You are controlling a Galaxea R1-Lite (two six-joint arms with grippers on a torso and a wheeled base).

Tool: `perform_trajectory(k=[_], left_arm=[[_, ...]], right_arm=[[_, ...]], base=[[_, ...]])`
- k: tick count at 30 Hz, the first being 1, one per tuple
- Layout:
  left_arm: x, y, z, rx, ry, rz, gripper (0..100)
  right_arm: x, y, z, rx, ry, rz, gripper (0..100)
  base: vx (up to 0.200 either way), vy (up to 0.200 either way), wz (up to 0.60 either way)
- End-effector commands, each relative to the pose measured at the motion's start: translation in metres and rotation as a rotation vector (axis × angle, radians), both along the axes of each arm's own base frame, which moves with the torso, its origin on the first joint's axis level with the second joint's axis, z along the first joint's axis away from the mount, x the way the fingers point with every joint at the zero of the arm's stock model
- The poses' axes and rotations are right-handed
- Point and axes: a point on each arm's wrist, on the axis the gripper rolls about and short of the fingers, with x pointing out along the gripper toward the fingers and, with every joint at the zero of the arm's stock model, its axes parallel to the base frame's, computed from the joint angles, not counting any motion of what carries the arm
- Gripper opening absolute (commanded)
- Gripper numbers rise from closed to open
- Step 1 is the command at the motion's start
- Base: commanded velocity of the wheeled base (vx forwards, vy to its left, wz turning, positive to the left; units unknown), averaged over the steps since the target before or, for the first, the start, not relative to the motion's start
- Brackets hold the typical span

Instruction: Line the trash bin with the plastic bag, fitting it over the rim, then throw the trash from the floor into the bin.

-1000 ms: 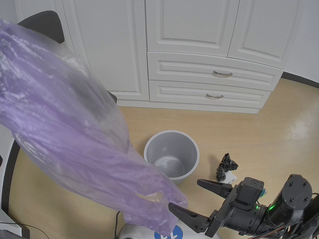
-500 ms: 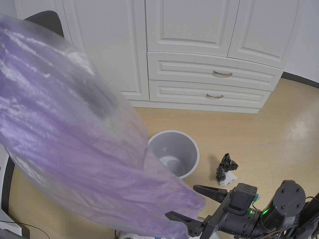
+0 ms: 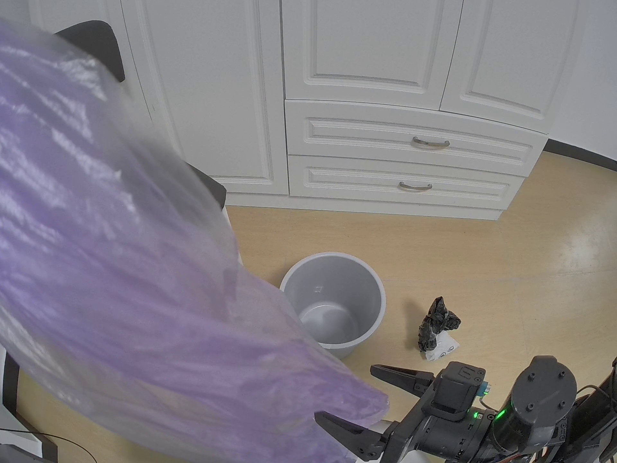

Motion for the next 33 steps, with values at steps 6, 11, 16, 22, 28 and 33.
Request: perform_trajectory(k=[6, 11, 16, 22, 28, 33], left_arm=[[-0.002, 0.003, 0.003, -0.014, -0.01, 0.0, 0], [-0.002, 0.003, 0.003, -0.014, -0.011, 0.001, 0], [-0.002, 0.003, 0.003, -0.014, -0.011, 0.001, 0], [-0.002, 0.003, 0.004, -0.017, -0.013, 0.001, 0], [-0.002, 0.004, 0.005, -0.022, -0.017, 0.001, 0], [-0.003, 0.004, 0.006, -0.025, -0.02, 0.002, 0]], right_arm=[[0.003, 0.005, -0.004, -0.009, 0.005, -0.008, 100], [0.005, 0.007, -0.003, 0.015, -0.007, -0.025, 100], [0.008, 0.012, -0.008, 0.034, -0.017, -0.028, 100], [0.008, 0.016, -0.018, 0.031, -0.019, -0.036, 100], [0.008, 0.016, -0.019, 0.026, -0.017, -0.036, 100], [0.01, 0.02, -0.019, 0.042, -0.015, -0.035, 100]], base=[[0.0, 0.0, 0.0], [0.0, 0.0, 0.0], [0.0, 0.0, 0.0], [0.0, 0.0, 0.0], [0.0, 0.0, 0.0], [0.0, 0.0, 0.0]])
